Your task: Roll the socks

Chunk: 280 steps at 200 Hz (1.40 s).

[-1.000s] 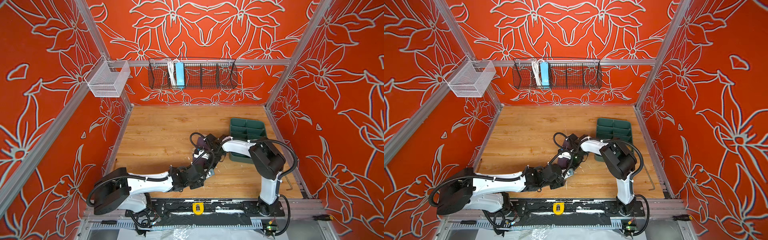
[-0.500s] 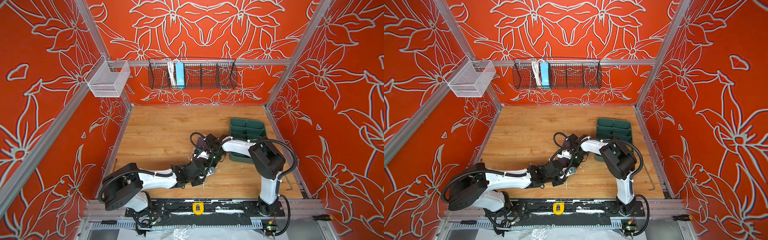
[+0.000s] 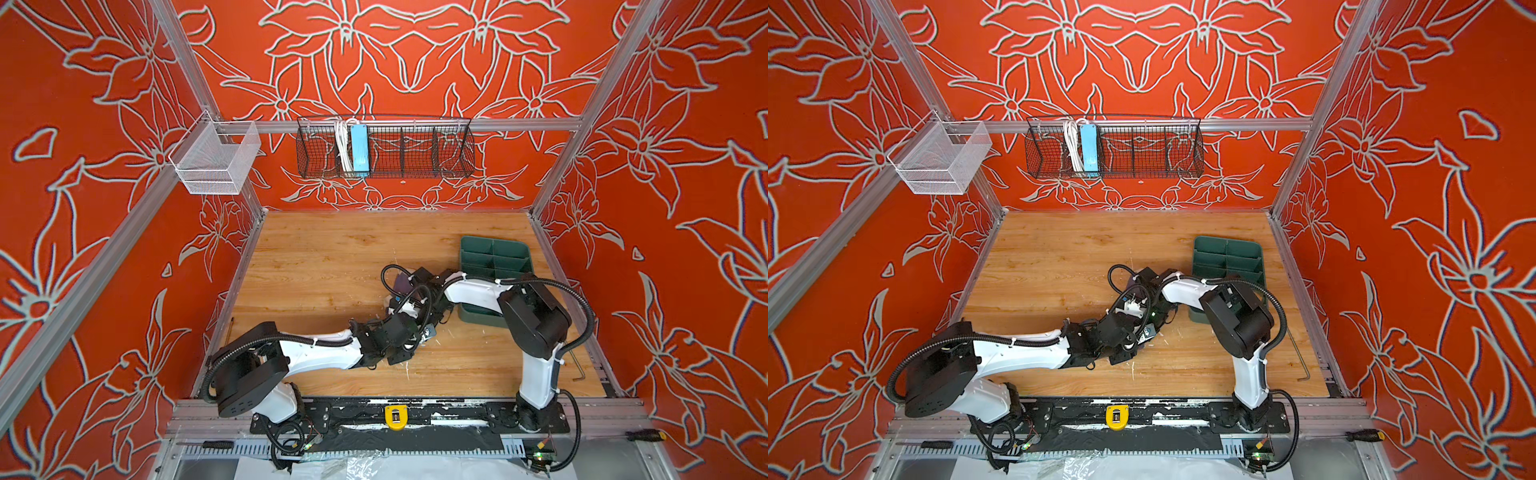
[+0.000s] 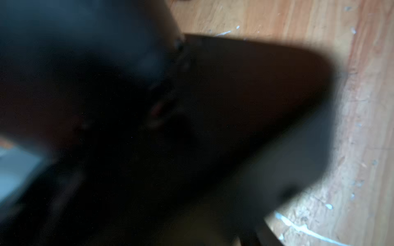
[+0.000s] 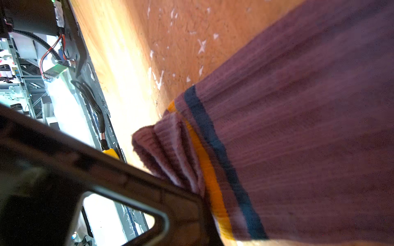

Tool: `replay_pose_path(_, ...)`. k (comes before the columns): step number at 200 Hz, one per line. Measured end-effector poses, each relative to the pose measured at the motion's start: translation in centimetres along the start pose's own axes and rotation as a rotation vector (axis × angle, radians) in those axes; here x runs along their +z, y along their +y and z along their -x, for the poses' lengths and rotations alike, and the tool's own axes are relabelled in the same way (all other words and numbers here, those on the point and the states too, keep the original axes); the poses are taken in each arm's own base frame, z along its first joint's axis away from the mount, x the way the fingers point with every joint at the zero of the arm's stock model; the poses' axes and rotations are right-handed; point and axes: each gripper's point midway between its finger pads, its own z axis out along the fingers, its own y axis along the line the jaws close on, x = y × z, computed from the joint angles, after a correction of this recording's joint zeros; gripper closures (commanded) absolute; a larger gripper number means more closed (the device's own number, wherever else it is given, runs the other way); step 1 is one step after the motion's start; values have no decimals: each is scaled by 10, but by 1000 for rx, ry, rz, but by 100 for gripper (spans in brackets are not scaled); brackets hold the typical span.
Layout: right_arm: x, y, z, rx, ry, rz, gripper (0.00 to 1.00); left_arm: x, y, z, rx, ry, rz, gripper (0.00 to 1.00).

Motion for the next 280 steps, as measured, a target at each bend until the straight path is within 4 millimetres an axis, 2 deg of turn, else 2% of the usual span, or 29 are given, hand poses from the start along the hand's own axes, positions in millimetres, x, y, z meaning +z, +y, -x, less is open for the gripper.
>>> replay_pose_path(24,0,0,0,0,0,0,100,-4,7,-2,25,53,26,45)
replay_pose_path(49,0,0,0,-1,0,-1,100,-8,11,-6,62,95,35,23)
replay_pose_path(79,0,0,0,0,0,-1,100,-12,4,-12,77,98,-1,14)
replay_pose_path(108,0,0,0,-2,-1,-2,100,-9,-7,-14,101,74,-51,7)
replay_pose_path(138,0,0,0,-2,0,-2,100,-9,-8,-16,150,63,-54,7)
replay_pose_path(173,-1,-2,0,-2,-2,-7,100,-6,-5,-30,231,87,-20,13)
replay_pose_path(190,-1,-3,0,-7,-1,-15,100,-2,-5,-38,253,108,-16,21)
replay_pose_path(280,-4,-9,2,-15,-16,-29,100,18,-10,-21,321,76,-47,63)
